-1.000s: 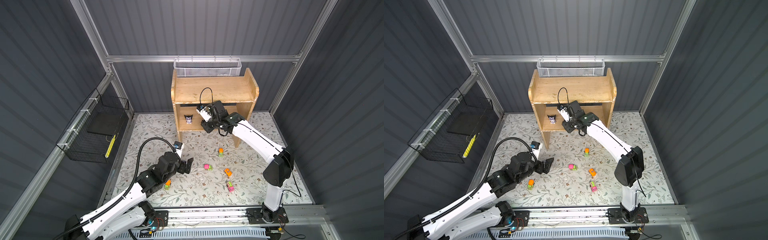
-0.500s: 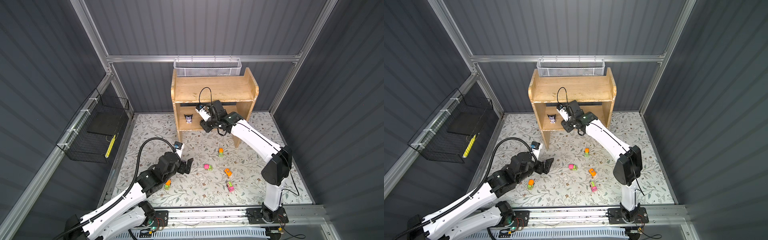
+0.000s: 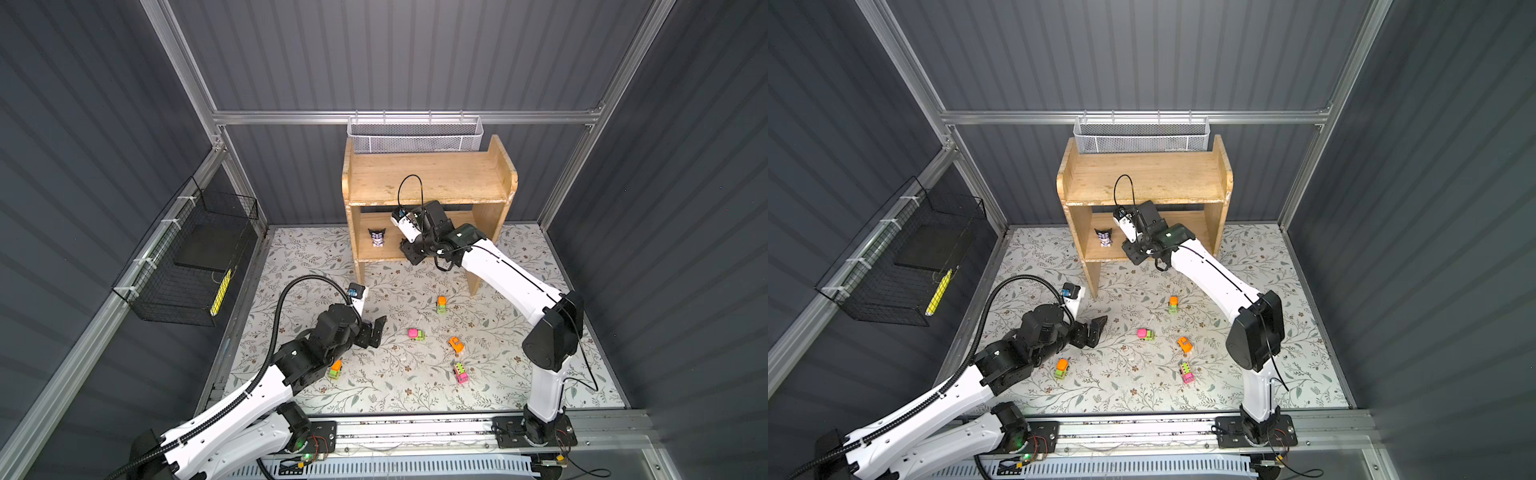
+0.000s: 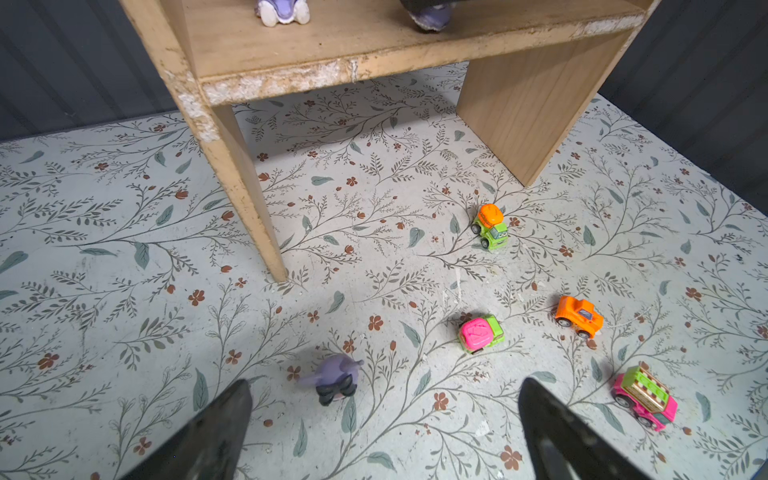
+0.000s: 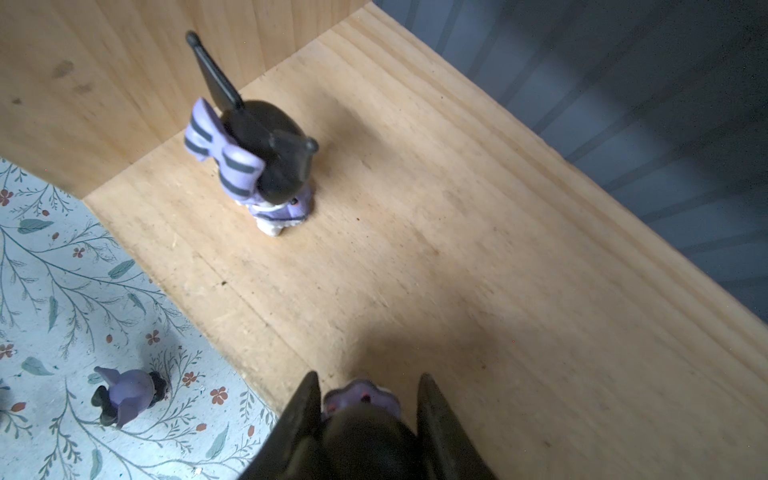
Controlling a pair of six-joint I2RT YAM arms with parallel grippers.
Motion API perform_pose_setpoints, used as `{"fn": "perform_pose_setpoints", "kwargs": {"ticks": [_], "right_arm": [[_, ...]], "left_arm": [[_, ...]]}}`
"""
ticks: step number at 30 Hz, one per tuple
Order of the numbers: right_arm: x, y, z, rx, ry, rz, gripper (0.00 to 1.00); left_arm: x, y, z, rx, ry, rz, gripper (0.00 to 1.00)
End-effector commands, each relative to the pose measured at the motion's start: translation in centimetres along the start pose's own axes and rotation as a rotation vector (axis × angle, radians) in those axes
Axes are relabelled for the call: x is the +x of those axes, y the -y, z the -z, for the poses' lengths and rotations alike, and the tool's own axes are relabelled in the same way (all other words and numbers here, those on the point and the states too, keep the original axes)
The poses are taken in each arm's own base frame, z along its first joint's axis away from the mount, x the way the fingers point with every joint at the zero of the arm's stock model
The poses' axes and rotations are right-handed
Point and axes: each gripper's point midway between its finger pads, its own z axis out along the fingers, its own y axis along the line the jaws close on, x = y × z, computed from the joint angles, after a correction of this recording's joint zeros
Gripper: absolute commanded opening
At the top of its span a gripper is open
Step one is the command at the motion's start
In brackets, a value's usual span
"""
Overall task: Place and organize the plastic toys onto the shelf
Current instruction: 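Lower the held figurine onto the lower shelf beside the other figurine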
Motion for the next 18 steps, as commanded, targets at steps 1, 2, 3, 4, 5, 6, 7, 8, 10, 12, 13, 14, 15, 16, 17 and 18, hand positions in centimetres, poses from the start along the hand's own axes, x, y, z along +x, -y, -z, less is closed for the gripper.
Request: {"fn": "perform_pose_setpoints", "kwargs": {"ticks": [1, 2, 3, 4, 5, 6, 7, 8, 10, 12, 13, 14, 15, 16, 17, 18], "right_arm": [[1.19, 0.53, -0.63, 0.009, -0.031, -0.025, 0.35], [1.25, 0.51, -0.58, 0.008, -0.032, -0.025, 0.35], [1.25, 0.48, -0.5, 0.006, -0.032, -0.025, 0.35], [1.31, 0.48, -0.46, 0.006, -0.036, -0.029, 0.34], [1.34, 0.47, -0.45, 0.005, -0.037, -0.03, 0.34], [1.45, 0.49, -0.44, 0.007, -0.042, -0.034, 0.34], [1.56, 0.56, -0.44, 0.011, -0.045, -0.037, 0.35], [1.67, 0.64, -0.53, 0.015, -0.047, -0.039, 0.36], [1.72, 0.64, -0.51, 0.016, -0.047, -0.041, 0.37], [1.81, 0.61, -0.5, 0.015, -0.048, -0.05, 0.39], [1.88, 0.63, -0.53, 0.017, -0.048, -0.054, 0.4], [1.97, 0.62, -0.58, 0.019, -0.048, -0.056, 0.41], [2.02, 0.66, -0.62, 0.022, -0.046, -0.06, 0.43], [2.06, 0.69, -0.63, 0.025, -0.044, -0.061, 0.44], [2.1, 0.76, -0.66, 0.027, -0.044, -0.064, 0.44], [2.13, 0.67, -0.69, 0.025, -0.045, -0.061, 0.45]], "left_arm": [[-1.18, -0.02, 0.66, -0.004, 0.023, -0.016, 1.0], [-1.2, -0.02, 0.68, -0.003, 0.024, -0.016, 1.0], [-1.27, 0.01, 0.74, -0.001, 0.027, -0.015, 1.0], [-1.27, 0.05, 0.76, 0.001, 0.027, -0.014, 1.0], [-1.2, 0.04, 0.76, 0.002, 0.026, -0.013, 1.0], [-1.28, 0.05, 0.85, 0.004, 0.03, -0.011, 1.0], [-1.22, 0.05, 0.86, 0.005, 0.029, -0.01, 1.0], [-1.24, 0.08, 0.93, 0.007, 0.03, -0.008, 1.0], [-1.29, 0.09, 1.04, 0.01, 0.033, -0.006, 1.0], [-1.29, 0.11, 1.08, 0.011, 0.033, -0.004, 1.0], [-1.29, 0.13, 1.14, 0.013, 0.033, -0.004, 1.0], [-1.3, 0.12, 1.17, 0.013, 0.033, -0.003, 1.0], [-1.29, 0.11, 1.21, 0.014, 0.033, -0.002, 1.0], [-1.27, 0.13, 1.25, 0.015, 0.033, -0.003, 1.0], [-1.34, 0.1, 1.28, 0.014, 0.036, -0.002, 1.0], [-1.4, 0.12, 1.33, 0.015, 0.037, 0.0, 1.0]]}}
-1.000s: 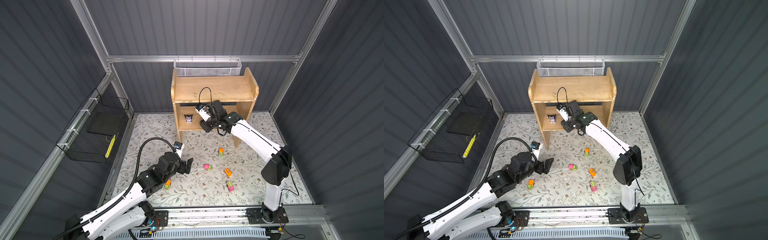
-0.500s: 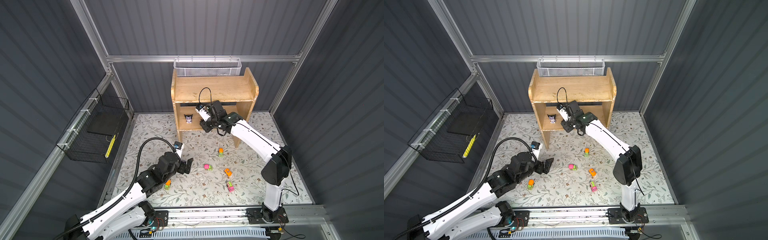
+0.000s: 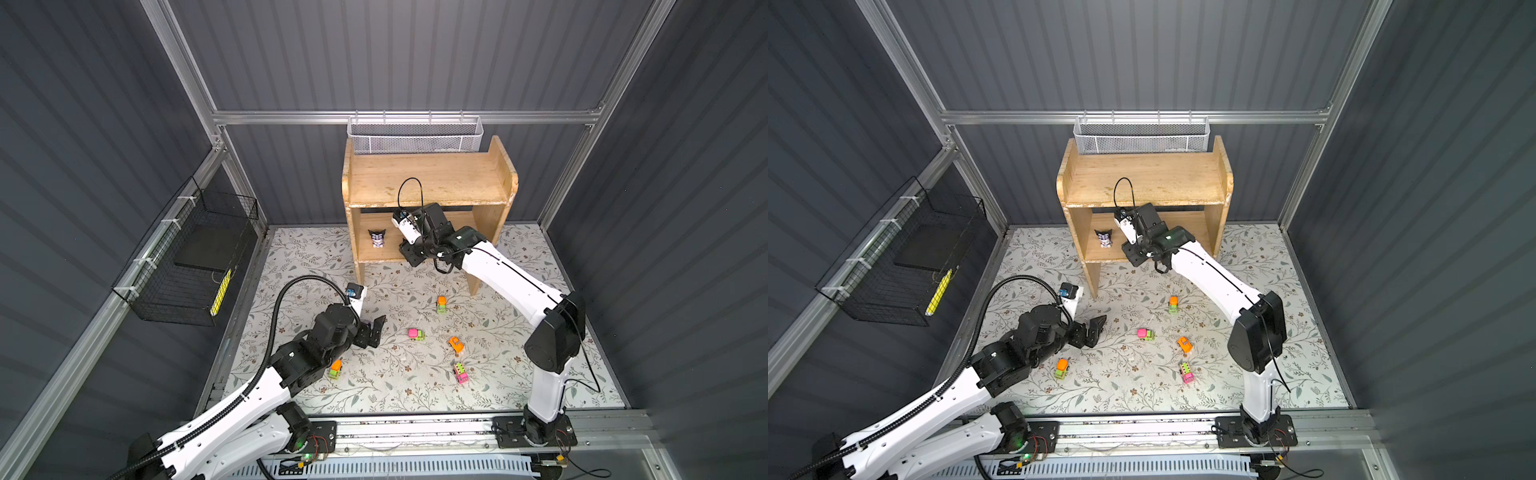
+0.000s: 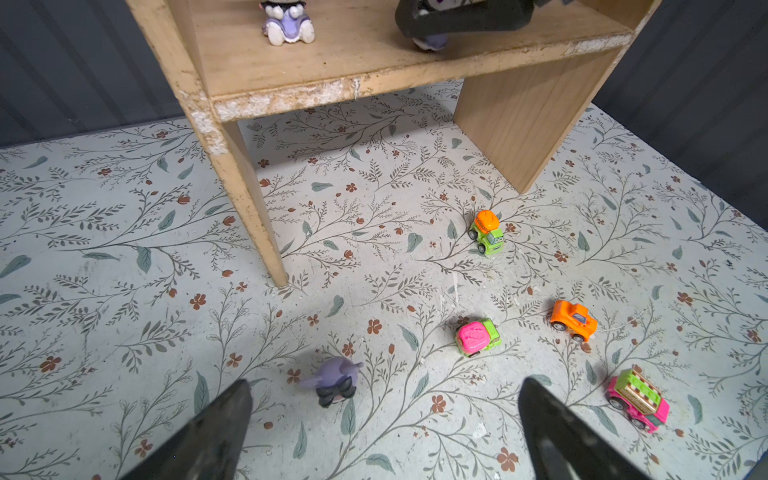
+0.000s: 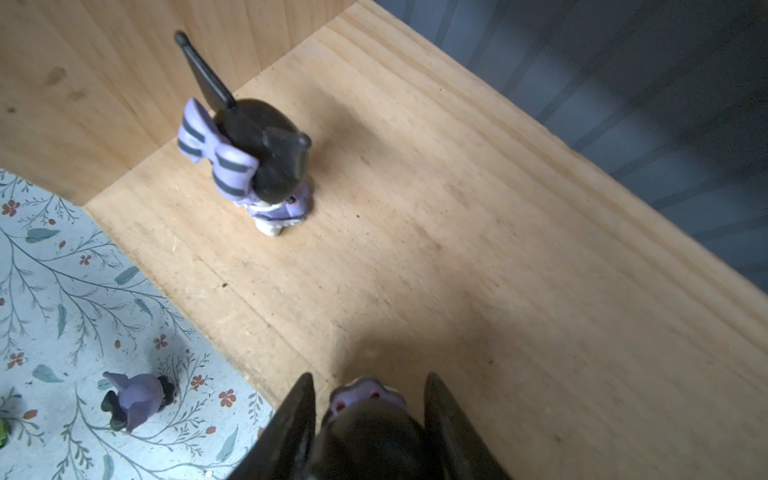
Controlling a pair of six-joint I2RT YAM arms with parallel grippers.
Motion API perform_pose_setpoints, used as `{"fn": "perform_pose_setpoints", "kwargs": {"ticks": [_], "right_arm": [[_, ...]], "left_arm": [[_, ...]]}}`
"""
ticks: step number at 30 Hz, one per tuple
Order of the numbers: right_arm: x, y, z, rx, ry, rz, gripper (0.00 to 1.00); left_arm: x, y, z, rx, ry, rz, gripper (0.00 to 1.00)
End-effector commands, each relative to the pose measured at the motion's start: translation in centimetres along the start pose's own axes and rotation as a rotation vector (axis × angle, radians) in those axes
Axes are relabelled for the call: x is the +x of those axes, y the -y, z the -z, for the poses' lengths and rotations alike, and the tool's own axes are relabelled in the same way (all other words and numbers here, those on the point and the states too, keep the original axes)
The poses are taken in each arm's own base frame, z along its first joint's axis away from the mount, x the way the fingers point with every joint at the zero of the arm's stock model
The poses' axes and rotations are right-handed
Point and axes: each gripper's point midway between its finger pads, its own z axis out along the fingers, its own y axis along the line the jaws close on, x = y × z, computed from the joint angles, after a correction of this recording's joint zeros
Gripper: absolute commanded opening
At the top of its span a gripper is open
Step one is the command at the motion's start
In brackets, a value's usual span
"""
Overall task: Place and organize the plastic toys onto the shelf
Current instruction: 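Lower the held figurine onto the lower shelf beside the other figurine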
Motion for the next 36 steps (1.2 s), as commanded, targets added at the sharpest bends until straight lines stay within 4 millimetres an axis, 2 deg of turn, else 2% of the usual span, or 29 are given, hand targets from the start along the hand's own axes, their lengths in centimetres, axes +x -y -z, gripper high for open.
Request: {"fn": "perform_pose_setpoints", "kwargs": {"ticks": [1, 4, 8, 15, 20, 24, 36], "right_arm": [[1.5, 1.0, -0.6, 0.024, -0.042, -0.031, 0.45], [1.5, 1.1, -0.6, 0.028, -0.042, -0.03, 0.45], [1.3, 1.2, -0.6, 0.034, -0.035, -0.034, 0.49], [1.2, 1.5, -0.7, 0.051, -0.034, -0.035, 0.44], [0.9, 1.6, -0.5, 0.059, -0.032, -0.031, 0.46], [1.0, 1.8, -0.6, 0.073, -0.046, -0.016, 0.44], [1.6, 0.0, -1.8, 0.097, -0.119, 0.108, 0.44]], "left_arm": [[-1.1, 0.2, 0.8, 0.011, 0.02, -0.005, 1.0], [-1.1, 0.2, 0.8, 0.013, 0.019, -0.006, 1.0], [-1.1, 0.2, 0.8, 0.014, 0.02, -0.006, 1.0], [-1.1, 0.2, 0.8, 0.013, 0.018, -0.007, 1.0], [-0.9, 0.2, 0.7, 0.013, 0.013, -0.009, 1.0], [-1.1, 0.2, 0.8, 0.013, 0.019, -0.006, 1.0], [-1.0, 0.2, 1.1, 0.02, 0.025, 0.0, 1.0]]}}
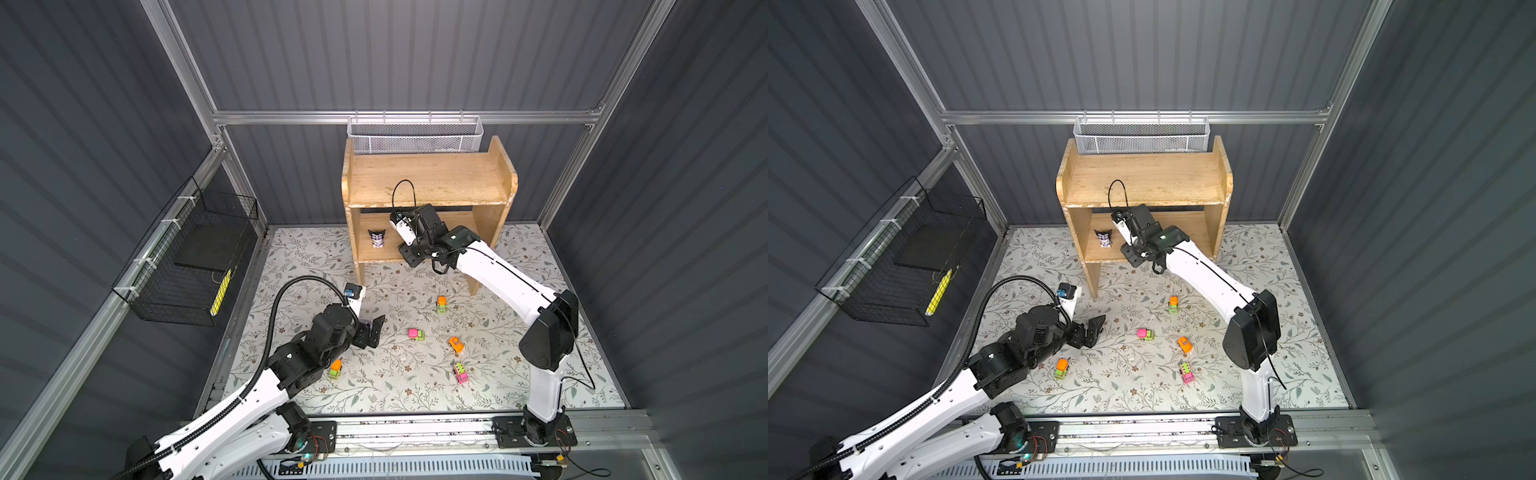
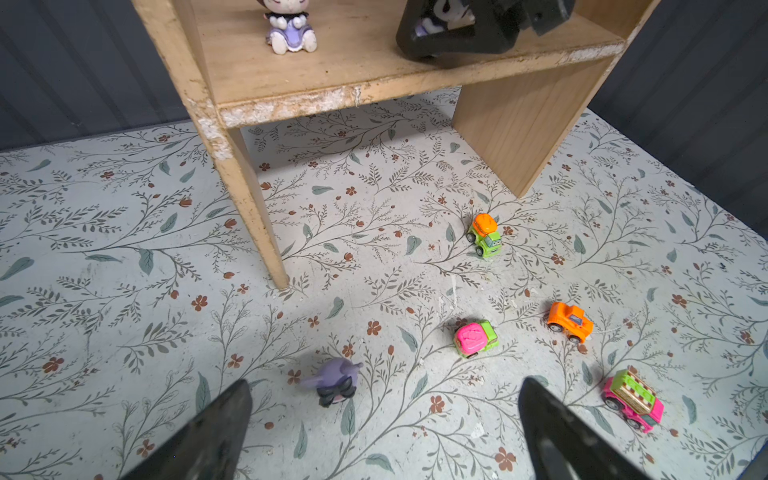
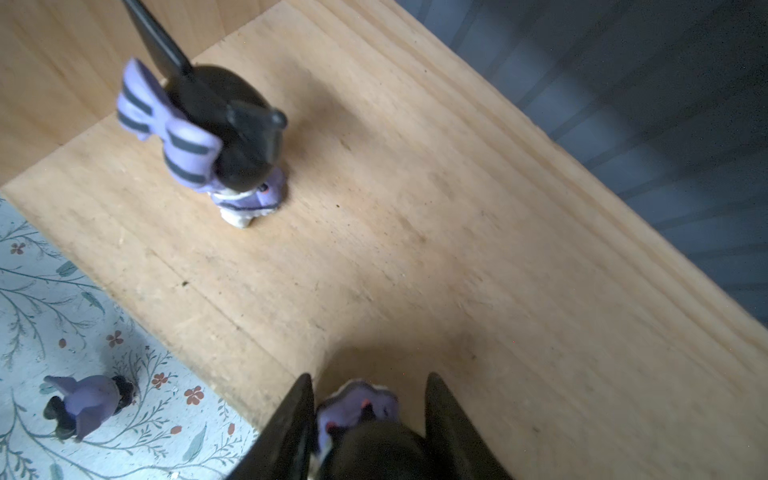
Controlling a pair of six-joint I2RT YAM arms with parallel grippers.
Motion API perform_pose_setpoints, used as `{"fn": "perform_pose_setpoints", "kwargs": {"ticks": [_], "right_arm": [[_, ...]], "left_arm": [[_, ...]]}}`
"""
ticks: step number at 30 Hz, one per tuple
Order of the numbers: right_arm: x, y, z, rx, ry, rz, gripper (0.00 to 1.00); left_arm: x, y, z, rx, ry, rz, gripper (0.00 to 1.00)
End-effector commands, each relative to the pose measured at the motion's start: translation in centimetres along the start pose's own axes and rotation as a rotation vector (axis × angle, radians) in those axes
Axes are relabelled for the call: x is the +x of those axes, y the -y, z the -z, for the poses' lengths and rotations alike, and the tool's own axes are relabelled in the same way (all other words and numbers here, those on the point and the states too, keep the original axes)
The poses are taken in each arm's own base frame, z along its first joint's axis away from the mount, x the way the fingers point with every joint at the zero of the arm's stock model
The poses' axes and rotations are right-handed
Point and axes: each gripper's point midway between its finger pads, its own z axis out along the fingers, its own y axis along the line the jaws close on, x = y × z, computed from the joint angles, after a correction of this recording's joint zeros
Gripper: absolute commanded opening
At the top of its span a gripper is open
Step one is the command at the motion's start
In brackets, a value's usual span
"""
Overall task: Place and organize the plastic toys onto the shelf
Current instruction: 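Lower the held figurine onto the lower shelf beside the other figurine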
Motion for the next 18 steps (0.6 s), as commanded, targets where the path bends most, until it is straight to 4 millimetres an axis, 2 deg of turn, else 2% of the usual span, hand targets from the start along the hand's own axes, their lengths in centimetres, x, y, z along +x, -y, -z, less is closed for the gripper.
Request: {"fn": "perform_pose_setpoints", "kwargs": {"ticks": [1, 18], "right_arm": [[1.49, -0.5, -1.36, 0.012, -0.075, 0.047, 0.44], [1.23, -0.06, -1.41, 0.036, -0.078, 0.045, 0.52]], "left_arm": [[-0.63, 0.25, 0.66, 0.017, 0.01, -0.004, 1.0], [-0.5, 0.27, 0.65, 0.02, 0.008, -0.004, 1.0]]}}
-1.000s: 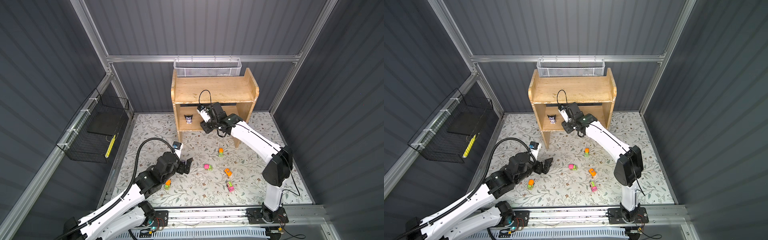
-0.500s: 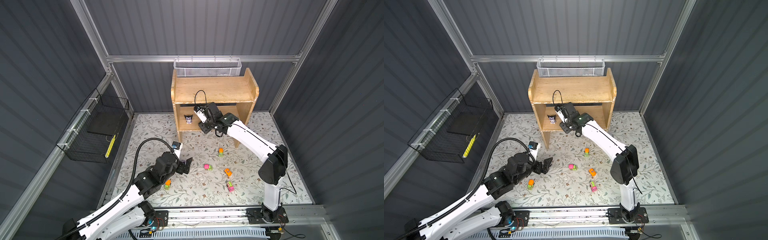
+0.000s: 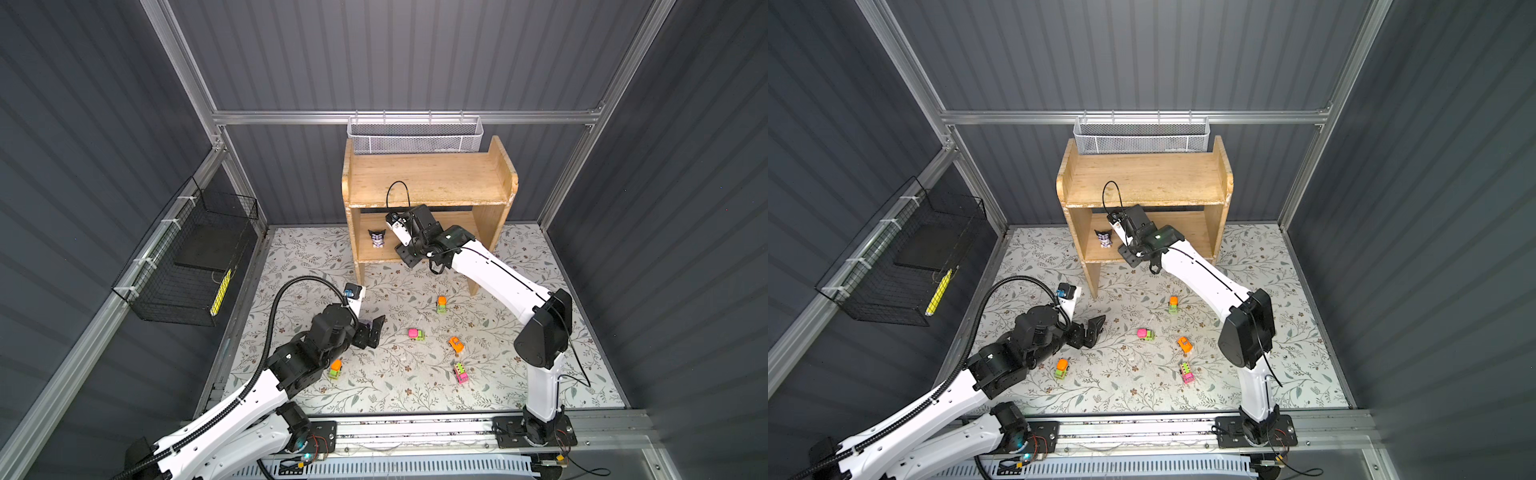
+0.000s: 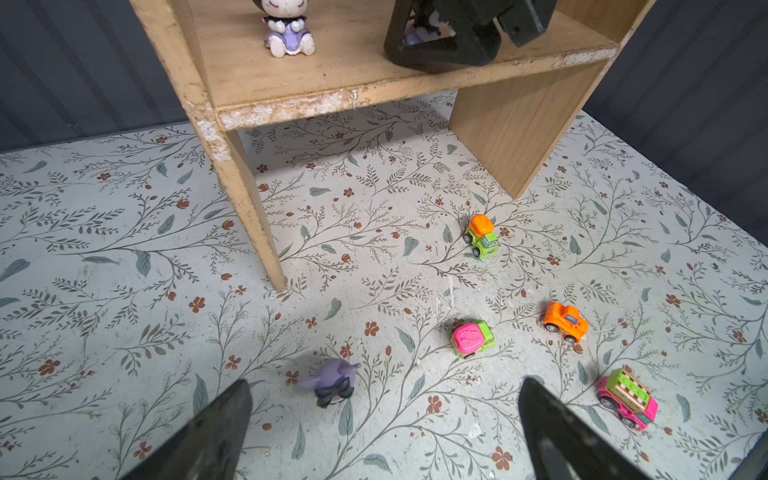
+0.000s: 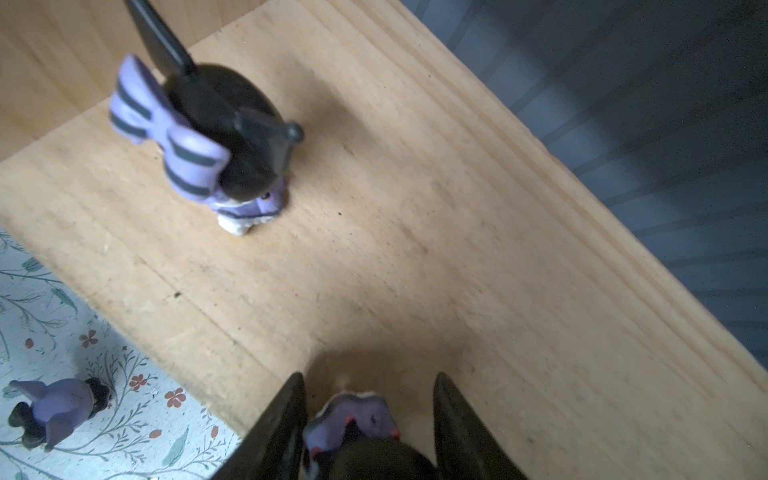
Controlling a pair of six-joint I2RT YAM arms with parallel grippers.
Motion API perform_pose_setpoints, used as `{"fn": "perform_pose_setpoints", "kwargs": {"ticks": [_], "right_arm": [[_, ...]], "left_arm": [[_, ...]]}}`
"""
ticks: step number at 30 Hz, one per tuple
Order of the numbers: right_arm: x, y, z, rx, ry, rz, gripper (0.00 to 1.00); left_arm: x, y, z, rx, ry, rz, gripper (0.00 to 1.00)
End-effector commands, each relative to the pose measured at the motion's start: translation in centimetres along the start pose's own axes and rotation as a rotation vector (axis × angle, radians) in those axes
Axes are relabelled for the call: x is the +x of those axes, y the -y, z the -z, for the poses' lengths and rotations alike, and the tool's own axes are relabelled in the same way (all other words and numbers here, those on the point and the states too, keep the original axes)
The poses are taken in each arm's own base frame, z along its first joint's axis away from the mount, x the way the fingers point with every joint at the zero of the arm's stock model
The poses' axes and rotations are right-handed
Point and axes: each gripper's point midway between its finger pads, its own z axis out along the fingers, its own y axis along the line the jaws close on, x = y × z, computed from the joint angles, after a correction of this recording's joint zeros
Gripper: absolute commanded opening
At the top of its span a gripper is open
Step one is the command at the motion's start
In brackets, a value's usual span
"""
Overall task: Place and organize the plastic toys onto the shelf
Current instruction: 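Lower the held figurine onto the lower shelf beside the other figurine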
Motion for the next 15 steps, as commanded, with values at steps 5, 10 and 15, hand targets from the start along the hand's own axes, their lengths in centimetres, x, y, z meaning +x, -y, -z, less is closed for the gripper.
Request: {"fn": "perform_pose_setpoints", "kwargs": {"ticks": [5, 10, 15], "right_arm": [[0.96, -0.07, -1.1, -0.001, -0.053, -0.006, 0.54], [0.71, 0.0, -1.1, -0.013, -0.043, -0.03, 0.56], [0.35, 0.15, -0.86, -0.028, -0.028, -0.056, 0.58]], "left_arm": [[-0.45, 0.17, 0.6, 0.013, 0.007, -0.005, 1.0], [-0.48, 0.17, 0.67, 0.015, 0.01, -0.003, 1.0], [-0.47, 0.16, 0.72, 0.014, 0.01, -0.003, 1.0]]}}
